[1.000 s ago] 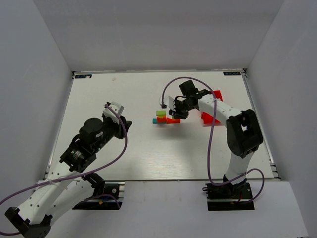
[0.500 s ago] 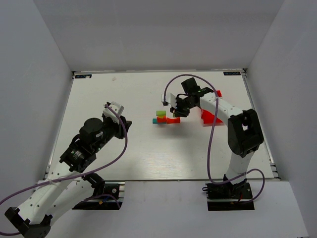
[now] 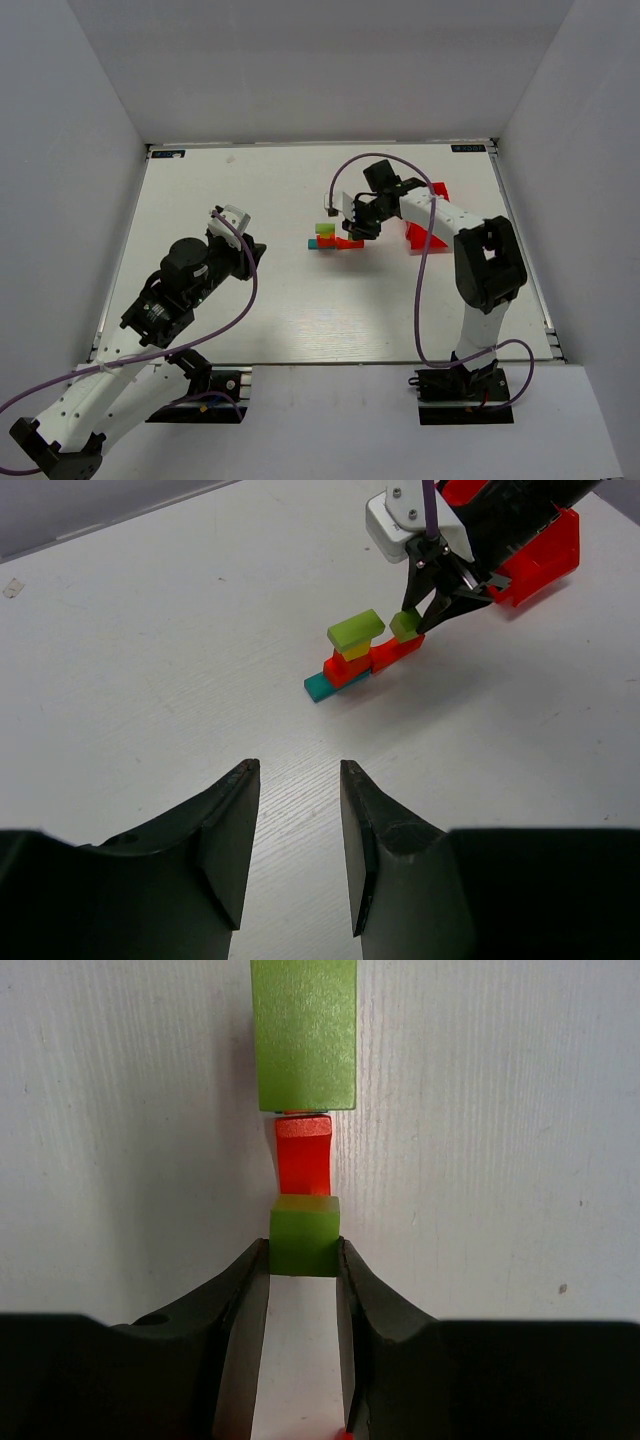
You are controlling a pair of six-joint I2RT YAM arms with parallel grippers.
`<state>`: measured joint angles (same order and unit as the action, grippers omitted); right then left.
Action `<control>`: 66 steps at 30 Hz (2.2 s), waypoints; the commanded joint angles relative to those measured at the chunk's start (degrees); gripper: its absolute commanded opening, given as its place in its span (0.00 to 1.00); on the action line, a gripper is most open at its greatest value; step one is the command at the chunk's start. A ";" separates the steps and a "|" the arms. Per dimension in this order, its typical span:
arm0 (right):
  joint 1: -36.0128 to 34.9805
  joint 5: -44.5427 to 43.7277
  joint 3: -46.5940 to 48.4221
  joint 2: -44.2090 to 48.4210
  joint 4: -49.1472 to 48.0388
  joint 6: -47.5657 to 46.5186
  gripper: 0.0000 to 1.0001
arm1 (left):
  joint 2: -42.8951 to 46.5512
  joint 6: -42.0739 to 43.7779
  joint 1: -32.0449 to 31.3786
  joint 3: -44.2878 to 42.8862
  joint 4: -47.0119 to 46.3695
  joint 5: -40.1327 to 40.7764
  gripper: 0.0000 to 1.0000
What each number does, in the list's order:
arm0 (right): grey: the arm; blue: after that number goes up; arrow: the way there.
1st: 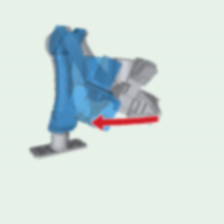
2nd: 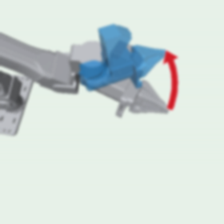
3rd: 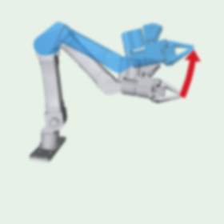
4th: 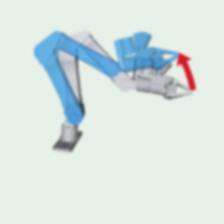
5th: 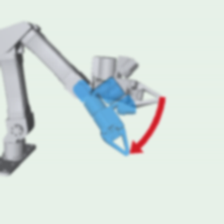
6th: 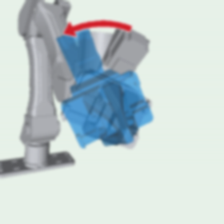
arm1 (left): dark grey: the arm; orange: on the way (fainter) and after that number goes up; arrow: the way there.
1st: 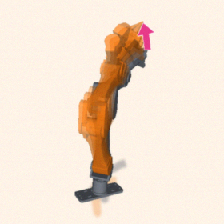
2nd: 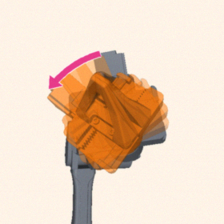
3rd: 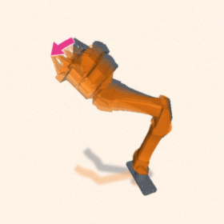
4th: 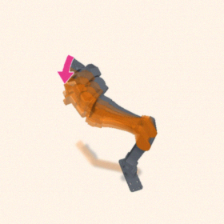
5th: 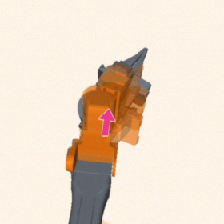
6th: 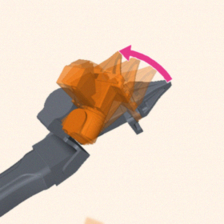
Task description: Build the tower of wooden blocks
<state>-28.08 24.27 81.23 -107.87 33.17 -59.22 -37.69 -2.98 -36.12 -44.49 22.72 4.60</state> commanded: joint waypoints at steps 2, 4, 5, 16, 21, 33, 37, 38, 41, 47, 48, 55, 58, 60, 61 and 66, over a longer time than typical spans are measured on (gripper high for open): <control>0.21 2.01 2.70 -1.37 0.76 -0.72 0.12 | 0.51 -0.09 0.26 0.11 0.31 0.23 0.48; 0.30 2.36 3.40 -2.25 0.85 -0.46 0.12 | 0.51 -0.09 0.26 0.11 0.31 0.23 0.48; 0.30 2.45 3.67 -2.69 1.19 -0.63 0.12 | 0.51 -0.09 0.26 0.11 0.31 0.23 0.48; 0.39 2.79 5.61 -5.76 2.77 -1.86 0.12 | 0.51 -0.09 0.26 0.11 0.31 0.23 0.48; 0.39 3.15 5.95 -5.86 2.78 -2.48 0.13 | 0.51 -0.09 0.26 0.11 0.31 0.23 0.48; 0.48 2.71 6.48 -7.00 2.78 -3.27 0.16 | 0.51 -0.09 0.26 0.11 0.31 0.76 0.48; 0.48 2.54 6.57 -7.26 2.78 -3.45 0.17 | 0.51 -0.09 0.26 0.11 0.31 0.76 0.48; 0.48 2.53 6.57 -7.52 2.78 -3.53 0.17 | 0.51 -0.09 0.26 0.11 0.31 0.76 0.48; 0.56 2.36 6.57 -7.61 2.69 -3.53 0.17 | 0.51 -0.09 0.26 0.11 0.31 0.76 0.48; 0.48 2.27 6.57 -8.05 2.61 -3.53 0.20 | 0.51 -0.09 0.26 0.11 0.31 0.76 0.48; 0.39 2.36 6.57 -8.23 2.60 -3.45 0.20 | 0.51 -0.09 0.26 0.11 0.31 0.76 0.48; 0.39 2.01 6.48 -8.32 2.60 -3.44 0.25 | 0.51 -0.09 0.26 0.11 0.31 0.76 0.48; 0.30 1.92 6.57 -8.58 2.43 -3.53 0.28 | 0.51 -0.09 0.26 0.11 0.31 0.76 0.48; 0.30 1.75 6.57 -8.67 2.43 -3.27 0.29 | 0.51 -0.09 0.26 0.11 0.31 0.76 0.48; 0.30 1.83 6.48 -8.76 2.43 -3.27 0.31 | 0.51 -0.09 0.26 0.11 0.31 0.76 0.48; 0.39 1.83 6.31 -8.67 2.43 -3.27 0.37 | 0.51 -0.09 0.26 0.11 0.31 0.76 0.50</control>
<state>-27.81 25.61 85.73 -115.68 35.07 -62.02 -37.69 -2.98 -36.12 -44.49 22.72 5.13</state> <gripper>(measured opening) 0.369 0.495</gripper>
